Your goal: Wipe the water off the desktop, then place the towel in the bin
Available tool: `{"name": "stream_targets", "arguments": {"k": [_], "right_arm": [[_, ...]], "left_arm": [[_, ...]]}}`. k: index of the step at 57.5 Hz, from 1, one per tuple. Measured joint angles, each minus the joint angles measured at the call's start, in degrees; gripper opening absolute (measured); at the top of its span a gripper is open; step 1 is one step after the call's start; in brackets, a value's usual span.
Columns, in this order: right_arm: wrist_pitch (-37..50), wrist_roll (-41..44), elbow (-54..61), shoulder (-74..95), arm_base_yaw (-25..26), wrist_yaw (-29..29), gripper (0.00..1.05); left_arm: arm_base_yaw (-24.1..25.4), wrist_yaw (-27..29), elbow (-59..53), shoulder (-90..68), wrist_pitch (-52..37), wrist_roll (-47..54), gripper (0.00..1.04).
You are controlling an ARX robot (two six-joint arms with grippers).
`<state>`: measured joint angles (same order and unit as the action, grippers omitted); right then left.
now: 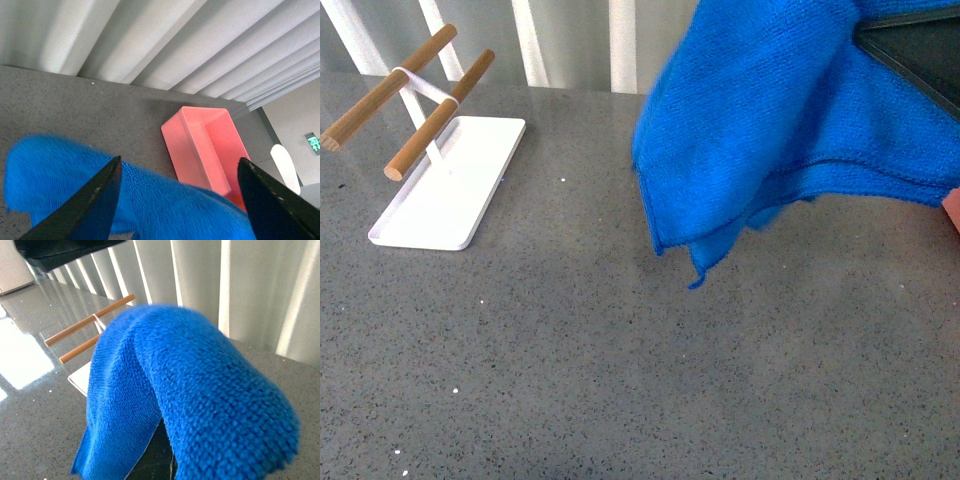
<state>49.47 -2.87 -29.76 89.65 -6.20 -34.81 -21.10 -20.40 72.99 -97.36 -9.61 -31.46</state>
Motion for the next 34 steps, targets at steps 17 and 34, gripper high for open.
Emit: {"name": "stream_targets", "arguments": {"k": [17, 34], "right_arm": [[-3.2, -1.8, -0.2, 1.3, 5.0, 1.7, 0.03], [-2.2, -2.6, -0.2, 4.2, 4.4, 1.8, 0.03]], "left_arm": [[16.1, -6.8, -13.5, 12.9, -1.1, 6.4, 0.98], [24.9, -9.1, -33.8, 25.5, -2.0, 19.6, 0.96]]}}
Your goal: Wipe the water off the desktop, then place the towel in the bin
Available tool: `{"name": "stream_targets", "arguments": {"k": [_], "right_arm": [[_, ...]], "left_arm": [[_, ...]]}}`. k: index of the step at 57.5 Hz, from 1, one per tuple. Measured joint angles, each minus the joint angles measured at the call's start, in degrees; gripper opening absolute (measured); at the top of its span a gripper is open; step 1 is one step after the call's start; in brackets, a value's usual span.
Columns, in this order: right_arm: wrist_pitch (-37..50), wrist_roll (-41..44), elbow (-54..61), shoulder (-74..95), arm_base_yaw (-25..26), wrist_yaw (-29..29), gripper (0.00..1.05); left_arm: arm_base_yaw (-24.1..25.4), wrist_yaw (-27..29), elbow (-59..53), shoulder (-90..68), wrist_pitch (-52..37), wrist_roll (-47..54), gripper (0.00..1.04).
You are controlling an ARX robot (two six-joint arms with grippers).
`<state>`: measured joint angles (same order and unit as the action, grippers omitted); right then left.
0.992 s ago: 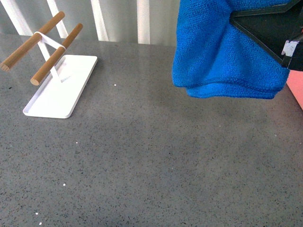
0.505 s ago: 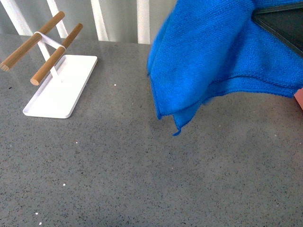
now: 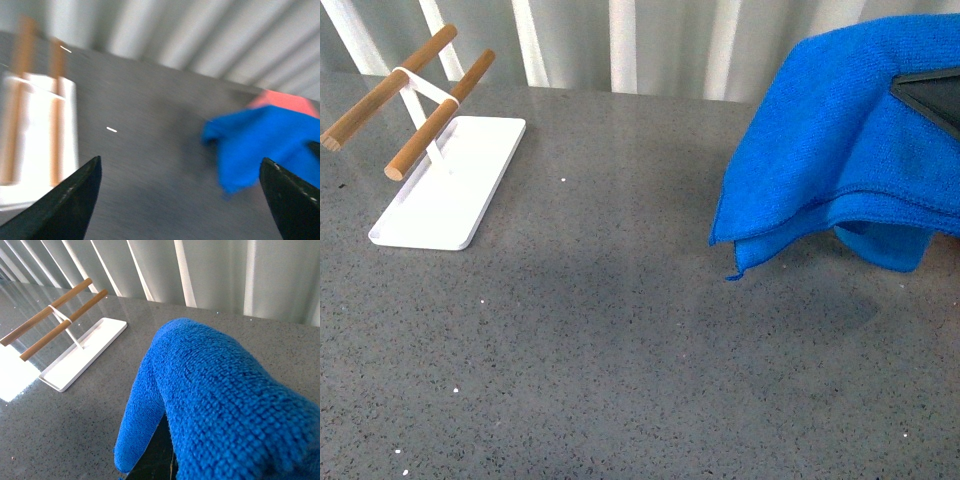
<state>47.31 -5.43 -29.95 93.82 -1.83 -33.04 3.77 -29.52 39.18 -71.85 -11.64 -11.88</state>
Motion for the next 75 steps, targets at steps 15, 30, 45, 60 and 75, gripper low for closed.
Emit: {"name": "stream_targets", "arguments": {"k": [15, 30, 45, 60, 75], "right_arm": [[-0.9, 0.2, -0.9, 0.6, -0.4, 0.4, 0.03], [-10.0, 3.4, -3.1, -0.1, -1.0, 4.4, 0.03], [-13.2, 5.4, -3.1, -2.3, -1.6, 5.2, 0.03], [-14.5, 6.4, -3.2, -2.9, -1.6, 6.6, 0.03], [-17.0, 7.0, -4.0, -2.9, -2.1, 9.0, 0.03]], "left_arm": [[-2.7, 29.1, -22.7, 11.6, -32.0, 10.6, 0.35], [-3.8, 29.6, -31.2, 22.1, -29.8, 11.4, 0.03], [-3.8, 29.6, -34.8, 30.4, -24.9, 11.4, 0.03], [-3.8, 29.5, -37.9, 36.3, -22.9, 11.4, 0.03], [-3.8, 29.5, -37.9, 45.1, -15.1, 11.5, 0.03]]}}
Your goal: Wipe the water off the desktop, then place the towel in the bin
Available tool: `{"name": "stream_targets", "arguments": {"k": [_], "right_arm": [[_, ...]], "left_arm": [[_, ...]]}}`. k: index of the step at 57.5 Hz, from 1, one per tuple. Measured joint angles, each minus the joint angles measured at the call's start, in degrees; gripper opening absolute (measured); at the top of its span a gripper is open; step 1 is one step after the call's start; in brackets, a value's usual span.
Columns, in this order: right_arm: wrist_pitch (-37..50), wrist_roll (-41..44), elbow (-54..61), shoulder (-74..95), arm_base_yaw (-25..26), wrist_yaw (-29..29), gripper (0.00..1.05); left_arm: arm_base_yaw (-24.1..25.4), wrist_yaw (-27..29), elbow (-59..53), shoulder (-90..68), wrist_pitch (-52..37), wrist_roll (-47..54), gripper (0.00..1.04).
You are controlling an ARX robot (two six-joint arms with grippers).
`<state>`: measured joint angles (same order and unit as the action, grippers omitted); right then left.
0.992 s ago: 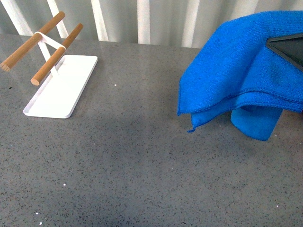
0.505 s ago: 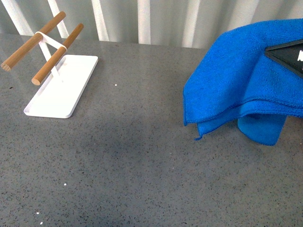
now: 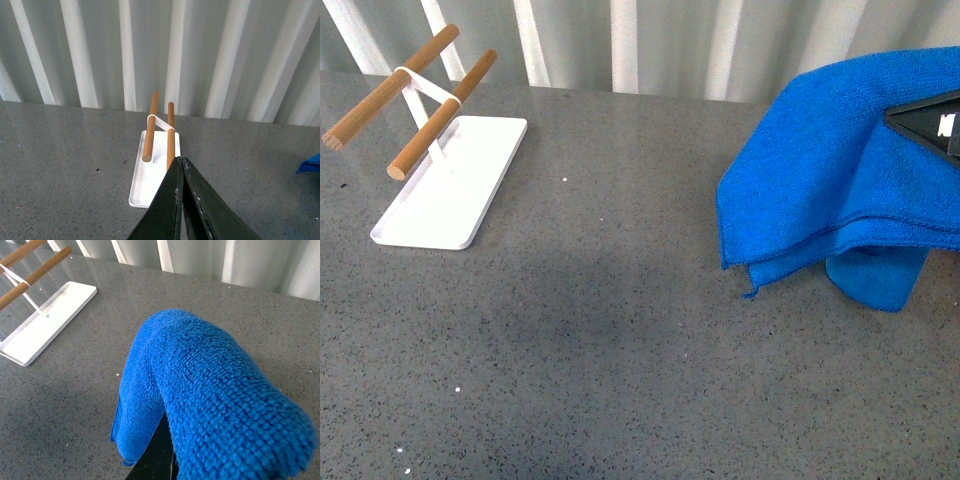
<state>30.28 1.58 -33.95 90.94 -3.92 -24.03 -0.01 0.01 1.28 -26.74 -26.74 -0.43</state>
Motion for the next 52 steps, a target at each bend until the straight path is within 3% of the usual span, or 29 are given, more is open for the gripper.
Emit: {"name": "stream_targets", "arguments": {"k": [47, 52], "right_arm": [[-4.6, 0.8, -1.8, 0.0, -0.4, 3.9, 0.03], [-4.9, 0.8, -1.9, 0.0, -0.5, 4.1, 0.03]], "left_arm": [[0.0, 0.0, 0.0, 16.7, 16.5, 0.0, 0.03], [0.0, -0.1, 0.0, 22.8, 24.6, 0.0, 0.03]]}}
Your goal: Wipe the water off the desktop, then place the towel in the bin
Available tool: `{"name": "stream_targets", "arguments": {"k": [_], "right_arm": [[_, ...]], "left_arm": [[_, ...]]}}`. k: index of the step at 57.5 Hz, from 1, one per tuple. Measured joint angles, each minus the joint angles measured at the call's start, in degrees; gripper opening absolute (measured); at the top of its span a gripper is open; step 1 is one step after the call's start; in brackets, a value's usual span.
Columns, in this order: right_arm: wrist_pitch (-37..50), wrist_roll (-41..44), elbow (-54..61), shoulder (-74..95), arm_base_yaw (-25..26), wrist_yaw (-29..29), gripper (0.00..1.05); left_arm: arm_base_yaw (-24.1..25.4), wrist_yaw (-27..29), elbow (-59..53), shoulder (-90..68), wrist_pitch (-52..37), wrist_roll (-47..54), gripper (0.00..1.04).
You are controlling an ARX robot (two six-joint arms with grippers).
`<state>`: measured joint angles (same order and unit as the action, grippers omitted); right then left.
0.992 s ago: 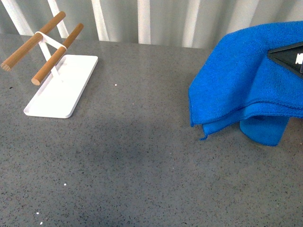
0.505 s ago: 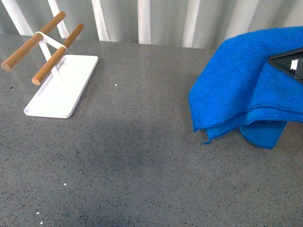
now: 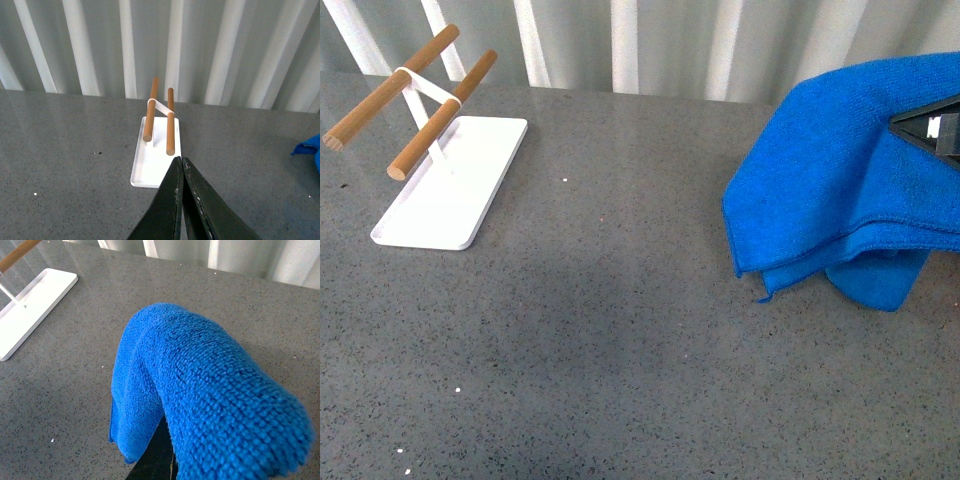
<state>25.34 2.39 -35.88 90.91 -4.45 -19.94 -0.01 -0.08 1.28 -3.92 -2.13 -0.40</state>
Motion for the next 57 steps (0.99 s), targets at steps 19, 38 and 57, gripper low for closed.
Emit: {"name": "stream_targets", "arguments": {"k": [19, 38, 57], "right_arm": [[-3.2, -1.4, -3.0, 2.5, 0.0, 0.9, 0.03], [-9.5, -10.4, -12.5, 21.7, 2.7, -1.4, 0.03], [-13.9, -9.9, -18.0, 32.0, 5.0, 0.3, 0.03]], "left_arm": [[0.0, 0.1, 0.0, 3.7, 2.1, 0.0, 0.13], [0.0, 0.1, 0.0, 3.7, 2.1, 0.0, 0.67], [0.0, 0.1, 0.0, 3.7, 2.1, 0.1, 0.97]]}}
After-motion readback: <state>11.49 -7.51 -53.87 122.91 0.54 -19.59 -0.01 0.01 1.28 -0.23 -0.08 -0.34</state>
